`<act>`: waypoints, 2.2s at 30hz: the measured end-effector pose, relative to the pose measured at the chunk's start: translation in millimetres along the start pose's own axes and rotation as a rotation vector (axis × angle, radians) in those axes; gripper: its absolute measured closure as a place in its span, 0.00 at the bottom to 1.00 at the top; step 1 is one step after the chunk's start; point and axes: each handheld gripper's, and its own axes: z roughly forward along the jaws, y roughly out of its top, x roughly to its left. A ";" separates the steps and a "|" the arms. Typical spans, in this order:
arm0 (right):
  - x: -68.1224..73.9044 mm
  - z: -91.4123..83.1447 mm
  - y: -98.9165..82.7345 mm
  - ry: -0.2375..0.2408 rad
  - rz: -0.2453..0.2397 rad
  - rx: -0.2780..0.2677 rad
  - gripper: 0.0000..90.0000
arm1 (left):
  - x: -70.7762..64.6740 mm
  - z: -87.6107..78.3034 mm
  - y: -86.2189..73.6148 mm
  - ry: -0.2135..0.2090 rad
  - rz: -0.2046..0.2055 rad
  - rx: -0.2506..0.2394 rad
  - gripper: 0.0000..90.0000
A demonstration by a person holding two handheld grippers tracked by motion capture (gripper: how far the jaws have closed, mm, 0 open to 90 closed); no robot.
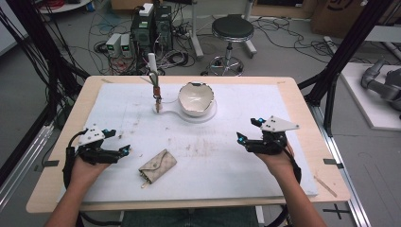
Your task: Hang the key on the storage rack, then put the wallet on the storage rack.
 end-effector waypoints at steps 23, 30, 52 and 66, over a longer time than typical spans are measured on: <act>-14.5 -17.5 -48.7 -0.086 0.087 -0.014 0.23 | -3.3 8.8 8.2 -0.037 -0.003 -0.032 0.17; -16.1 -25.4 -54.2 -0.102 0.078 -0.011 0.23 | -5.3 10.0 13.2 -0.076 -0.044 -0.066 0.17; -16.2 -6.6 -49.4 -0.102 0.066 -0.006 0.23 | -43.1 -2.2 19.2 -0.149 -0.019 -0.050 0.17; -21.5 0.2 -50.3 -0.116 0.061 0.015 0.23 | -65.7 3.0 24.1 -0.199 0.014 -0.014 0.17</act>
